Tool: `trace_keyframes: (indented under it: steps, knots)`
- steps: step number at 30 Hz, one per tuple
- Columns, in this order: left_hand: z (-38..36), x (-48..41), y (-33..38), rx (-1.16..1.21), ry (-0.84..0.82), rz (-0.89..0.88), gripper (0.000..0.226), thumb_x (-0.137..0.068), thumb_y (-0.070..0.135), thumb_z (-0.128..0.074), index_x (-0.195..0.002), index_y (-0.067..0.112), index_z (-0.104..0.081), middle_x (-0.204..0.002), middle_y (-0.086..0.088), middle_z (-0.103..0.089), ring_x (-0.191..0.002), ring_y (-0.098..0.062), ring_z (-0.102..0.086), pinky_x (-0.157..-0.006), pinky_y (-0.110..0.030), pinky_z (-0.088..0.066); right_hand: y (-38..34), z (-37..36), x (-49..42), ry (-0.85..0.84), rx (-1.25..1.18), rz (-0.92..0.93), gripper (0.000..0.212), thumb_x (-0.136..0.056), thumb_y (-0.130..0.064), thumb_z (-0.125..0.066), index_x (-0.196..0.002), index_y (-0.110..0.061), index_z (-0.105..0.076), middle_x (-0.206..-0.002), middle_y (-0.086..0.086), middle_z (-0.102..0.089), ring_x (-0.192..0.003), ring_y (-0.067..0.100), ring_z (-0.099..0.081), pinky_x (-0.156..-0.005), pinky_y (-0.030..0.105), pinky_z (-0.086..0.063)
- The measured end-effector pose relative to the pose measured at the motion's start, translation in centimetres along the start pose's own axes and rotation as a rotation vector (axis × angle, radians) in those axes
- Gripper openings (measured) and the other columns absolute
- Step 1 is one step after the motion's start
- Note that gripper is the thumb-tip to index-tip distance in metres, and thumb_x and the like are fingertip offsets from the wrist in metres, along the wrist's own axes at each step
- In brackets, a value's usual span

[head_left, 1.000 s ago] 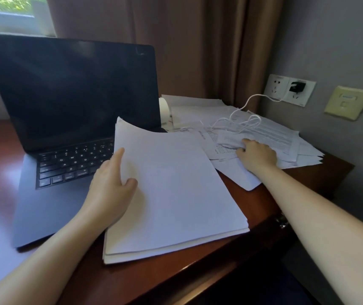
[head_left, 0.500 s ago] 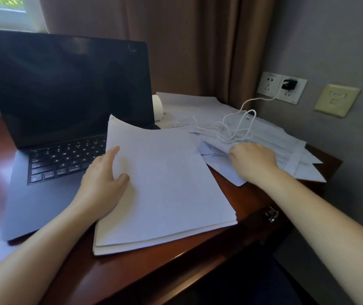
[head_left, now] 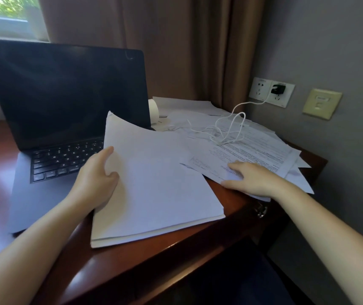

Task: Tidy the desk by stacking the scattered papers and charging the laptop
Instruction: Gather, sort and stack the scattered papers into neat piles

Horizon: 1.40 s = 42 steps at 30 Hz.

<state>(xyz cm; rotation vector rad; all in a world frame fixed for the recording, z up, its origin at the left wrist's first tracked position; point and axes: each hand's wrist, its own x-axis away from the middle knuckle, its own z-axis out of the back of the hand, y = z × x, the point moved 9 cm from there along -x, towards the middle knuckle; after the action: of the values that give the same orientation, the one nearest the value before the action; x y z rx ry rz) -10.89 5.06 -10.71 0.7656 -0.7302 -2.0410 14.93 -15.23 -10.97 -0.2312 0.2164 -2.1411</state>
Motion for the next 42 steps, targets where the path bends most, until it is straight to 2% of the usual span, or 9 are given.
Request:
trace_keyframes:
  steps: [3, 7, 11, 17, 22, 26, 32, 37, 42]
  knots:
    - [0.9, 0.2, 0.3, 0.088, 0.052, 0.013, 0.063, -0.086, -0.004, -0.046, -0.145, 0.018, -0.038, -0.150, -0.003, -0.039, -0.100, -0.018, -0.058, -0.086, -0.026, -0.041, 0.4, 0.1, -0.1, 0.011, 0.025, -0.060, 0.058, -0.086, -0.048, -0.059, -0.129, -0.011, -0.050, -0.132, 0.006, -0.054, -0.118, 0.025, -0.051, -0.098, 0.037, -0.042]
    - [2.0, 0.2, -0.8, 0.247, 0.118, 0.077, 0.065, -0.084, -0.007, -0.041, -0.143, 0.021, -0.042, -0.137, -0.011, -0.050, -0.047, -0.020, -0.048, -0.036, -0.018, -0.037, -0.6, 0.0, -0.7, -0.091, 0.072, -0.079, 0.036, -0.084, -0.038, -0.060, -0.114, -0.020, -0.055, -0.114, 0.002, -0.056, -0.108, 0.026, -0.052, -0.080, 0.032, -0.045]
    - [3.1, 0.1, -1.3, 0.382, 0.155, 0.124, 0.065, -0.083, -0.010, -0.045, -0.141, 0.019, -0.046, -0.130, -0.007, -0.056, -0.068, -0.015, -0.057, -0.051, -0.019, -0.045, -1.3, 1.0, -1.2, -0.088, 0.164, -0.105, 0.023, -0.076, -0.024, -0.063, -0.074, -0.014, -0.042, -0.077, 0.002, -0.043, -0.068, 0.020, -0.041, -0.053, 0.028, -0.027]
    - [4.2, 0.1, -1.9, 0.544, 0.207, 0.180, 0.062, -0.084, -0.010, -0.047, -0.138, 0.020, -0.049, -0.122, -0.006, -0.060, -0.091, -0.025, -0.061, -0.076, -0.032, -0.050, -2.0, 1.0, -1.6, -0.054, 0.309, -0.093, 0.014, -0.072, -0.001, -0.051, -0.077, -0.012, -0.044, -0.081, 0.008, -0.049, -0.067, 0.022, -0.043, -0.051, 0.027, -0.030]
    - [5.4, 0.2, -2.2, 0.648, 0.340, 0.156, 0.057, -0.085, -0.010, -0.048, -0.137, 0.014, -0.050, -0.125, -0.003, -0.058, -0.108, -0.023, -0.059, -0.091, -0.035, -0.049, -1.5, 0.8, -1.5, -0.104, 0.345, -0.116, 0.023, -0.077, -0.022, -0.065, -0.095, -0.015, -0.053, -0.093, 0.003, -0.054, -0.081, 0.022, -0.053, -0.065, 0.027, -0.042]
    - [4.3, 0.2, -2.0, 0.656, 0.277, 0.163, 0.056, -0.086, -0.008, -0.050, -0.138, 0.014, -0.049, -0.127, -0.005, -0.057, -0.108, -0.024, -0.059, -0.096, -0.042, -0.049, -0.9, 0.3, -1.0, -0.119, 0.464, -0.109, 0.029, -0.080, -0.008, -0.058, -0.106, -0.016, -0.050, -0.106, 0.004, -0.053, -0.093, 0.026, -0.053, -0.070, 0.030, -0.044]
    - [1.8, 0.4, -0.9, 0.411, 0.118, 0.122, 0.060, -0.080, -0.007, -0.052, -0.136, 0.014, -0.052, -0.122, -0.010, -0.061, -0.099, -0.029, -0.063, -0.078, -0.032, -0.049, -0.1, 1.8, -1.1, 0.041, 0.485, -0.135, 0.016, -0.087, 0.004, -0.045, -0.087, -0.009, -0.054, -0.091, 0.005, -0.054, -0.083, 0.026, -0.051, -0.059, 0.025, -0.034]
    - [2.2, 0.6, -0.3, 0.300, 0.130, 0.063, 0.056, -0.079, -0.004, -0.052, -0.129, 0.018, -0.058, -0.103, -0.008, -0.065, -0.056, -0.021, -0.053, -0.053, -0.027, -0.042, -1.0, 5.1, -1.6, 0.244, 0.270, -0.040, 0.035, -0.091, -0.004, -0.042, -0.060, -0.014, -0.029, -0.065, 0.002, -0.037, -0.062, 0.022, -0.041, -0.047, 0.029, -0.021]
    - [1.6, 0.6, -0.4, 0.260, 0.102, 0.099, 0.046, -0.081, -0.003, -0.049, -0.120, 0.019, -0.061, -0.060, -0.006, -0.054, -0.030, -0.006, -0.039, -0.033, -0.013, -0.028, -5.5, 5.1, -1.7, 0.158, -0.077, 0.142, 0.017, -0.091, -0.007, -0.049, -0.093, -0.019, -0.060, -0.062, 0.002, -0.060, -0.055, 0.014, -0.057, -0.058, 0.030, -0.046]
